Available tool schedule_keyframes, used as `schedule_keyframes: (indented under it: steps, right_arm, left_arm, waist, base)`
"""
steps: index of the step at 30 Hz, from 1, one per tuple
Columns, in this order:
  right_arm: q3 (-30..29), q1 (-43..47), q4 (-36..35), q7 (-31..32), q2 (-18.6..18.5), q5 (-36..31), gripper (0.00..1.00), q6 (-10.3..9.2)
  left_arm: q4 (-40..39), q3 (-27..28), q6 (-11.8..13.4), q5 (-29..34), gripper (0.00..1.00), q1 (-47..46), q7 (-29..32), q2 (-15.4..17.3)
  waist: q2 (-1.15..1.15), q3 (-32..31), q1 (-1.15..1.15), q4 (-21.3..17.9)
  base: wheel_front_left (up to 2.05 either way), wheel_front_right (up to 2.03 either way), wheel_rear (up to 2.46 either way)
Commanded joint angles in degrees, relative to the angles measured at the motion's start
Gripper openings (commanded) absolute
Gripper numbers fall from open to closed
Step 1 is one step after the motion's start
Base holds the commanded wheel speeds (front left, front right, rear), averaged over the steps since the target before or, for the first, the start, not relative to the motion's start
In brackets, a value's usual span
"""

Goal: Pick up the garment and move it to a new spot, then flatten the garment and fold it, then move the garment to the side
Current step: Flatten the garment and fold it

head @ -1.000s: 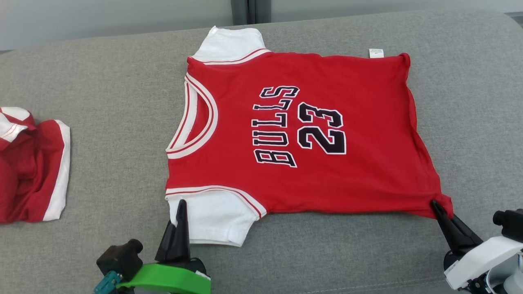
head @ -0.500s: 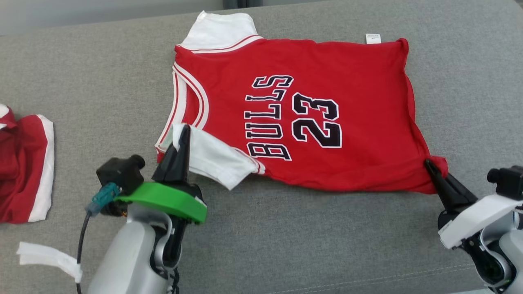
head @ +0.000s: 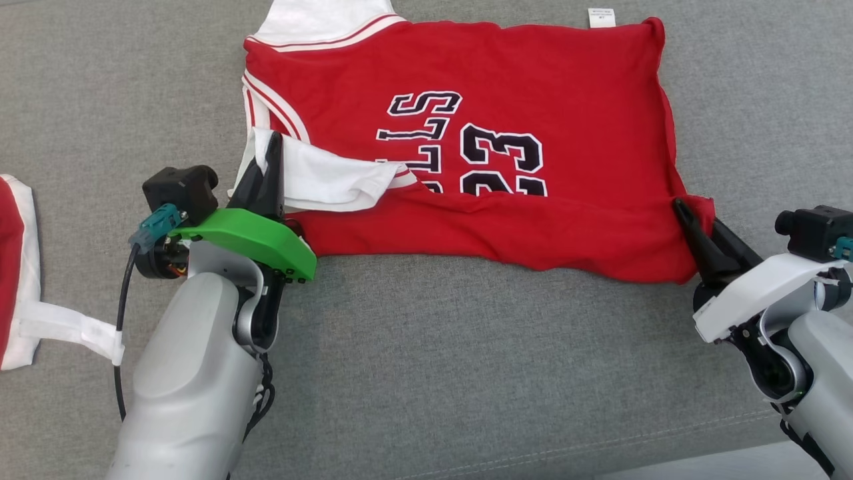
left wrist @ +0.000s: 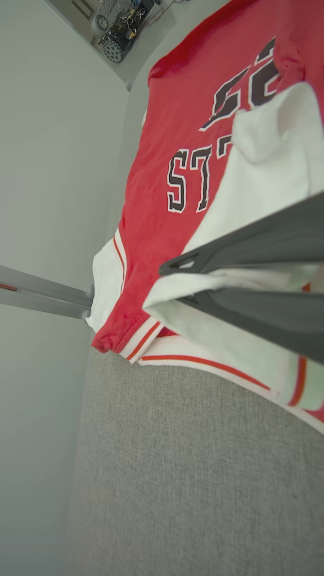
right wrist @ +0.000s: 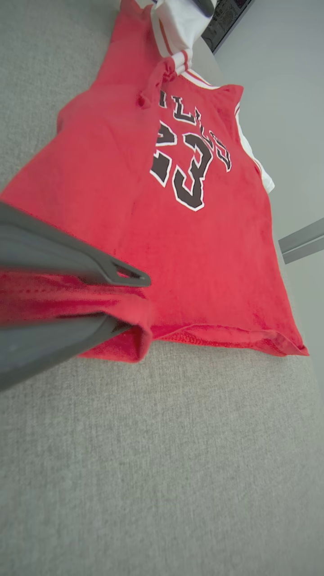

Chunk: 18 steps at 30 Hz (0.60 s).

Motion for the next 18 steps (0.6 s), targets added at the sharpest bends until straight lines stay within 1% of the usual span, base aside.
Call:
schedule_keyframes:
  steps: [1, 5, 10, 15, 18]
  right_arm:
    - [0.23, -0.33, 0.72, -0.86, 0.07, 0.46, 1.00, -0.06]
    - [-0.54, 1.42, 1.56, -2.53, -0.62, 0.65, 1.00, -0.06]
    - [-3.53, 5.98, -0.79, -3.52, -1.75, -1.00, 1.00, -0.06]
    - [-6.11, 10.43, -2.29, -3.57, -0.77, -2.58, 1.00, -0.06]
    - [-6.75, 11.30, -2.12, -3.58, 0.46, -3.41, 1.00, -0.06]
  left_arm:
    - [1.03, 0.05, -0.33, 0.28, 1.00, -1.09, -0.96, -0.09]
    - [3.15, 0.51, -0.81, 0.27, 1.00, -0.31, -2.92, -0.28]
    - [2.62, 2.27, -1.19, 0.20, 1.00, 3.96, -3.78, 0.35]
    - [2.77, 2.56, -0.59, 1.66, 1.00, 8.32, -3.85, 1.00]
    - [3.61, 1.46, -0.45, 2.72, 1.00, 9.38, -3.84, 1.47]
  waist:
    - [0.00, -0.45, 0.00, 0.20]
    - [0.00, -1.93, 0.00, 0.88]
    - [0.00, -3.23, 0.00, 1.55]
    - [0.00, -3.63, 0.00, 1.78]
    - [0.00, -3.46, 0.00, 1.90]
  base:
    - [0.00, 0.00, 0.00]
    - [0.00, 0.00, 0.00]
    - [0.00, 0.00, 0.00]
    - [0.00, 0.00, 0.00]
    - [0.00, 0.00, 0.00]
